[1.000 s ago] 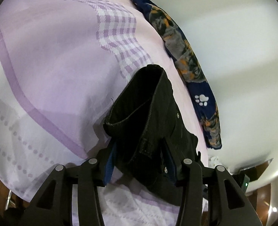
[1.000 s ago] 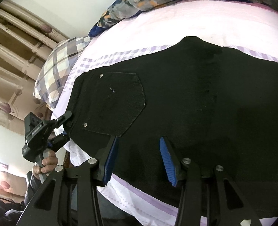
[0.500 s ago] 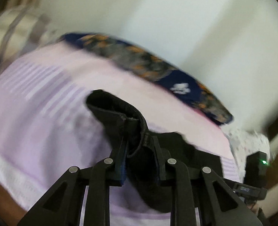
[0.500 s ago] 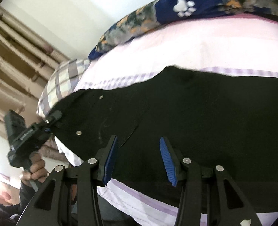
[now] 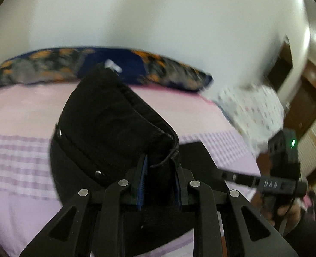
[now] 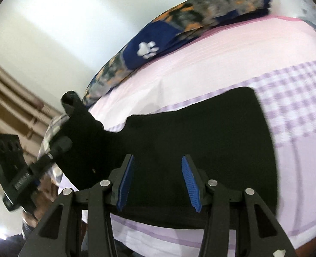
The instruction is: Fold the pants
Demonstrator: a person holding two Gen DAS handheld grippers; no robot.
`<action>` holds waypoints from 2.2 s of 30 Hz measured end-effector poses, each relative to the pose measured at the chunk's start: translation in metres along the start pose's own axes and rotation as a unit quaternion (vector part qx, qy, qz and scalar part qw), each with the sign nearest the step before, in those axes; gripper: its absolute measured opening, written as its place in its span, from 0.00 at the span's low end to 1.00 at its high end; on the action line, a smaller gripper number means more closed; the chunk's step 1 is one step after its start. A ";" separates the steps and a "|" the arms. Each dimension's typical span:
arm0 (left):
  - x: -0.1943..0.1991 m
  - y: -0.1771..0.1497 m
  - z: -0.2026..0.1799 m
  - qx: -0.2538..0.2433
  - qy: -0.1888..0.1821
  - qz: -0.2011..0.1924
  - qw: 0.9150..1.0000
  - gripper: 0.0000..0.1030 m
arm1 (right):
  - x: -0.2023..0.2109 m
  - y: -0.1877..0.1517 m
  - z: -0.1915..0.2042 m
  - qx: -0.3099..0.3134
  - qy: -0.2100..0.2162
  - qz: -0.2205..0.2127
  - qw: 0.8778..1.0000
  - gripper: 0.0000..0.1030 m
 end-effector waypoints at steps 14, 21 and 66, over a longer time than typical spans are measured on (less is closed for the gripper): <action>-0.074 -0.067 -0.073 -0.098 -0.013 0.122 0.988 0.34 | 0.011 -0.007 -0.039 -0.036 -0.004 0.001 0.999 0.43; -0.033 -0.051 -0.061 -0.104 -0.022 0.072 0.992 0.51 | -0.009 -0.013 -0.036 -0.042 0.024 0.031 0.998 0.43; -0.081 -0.065 -0.008 -0.072 0.034 0.140 0.987 0.55 | -0.046 0.037 -0.078 -0.048 0.003 0.055 0.997 0.18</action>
Point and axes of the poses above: each gripper's, at about its wrist camera, not at the fingertips, and x roughly against the way its jaws point, z to its left, y to its top, the point moved 5 cm from there along -x, roughly the way its jaws point, and after that the axes turned 1 degree about y, right-handed, at the moved point
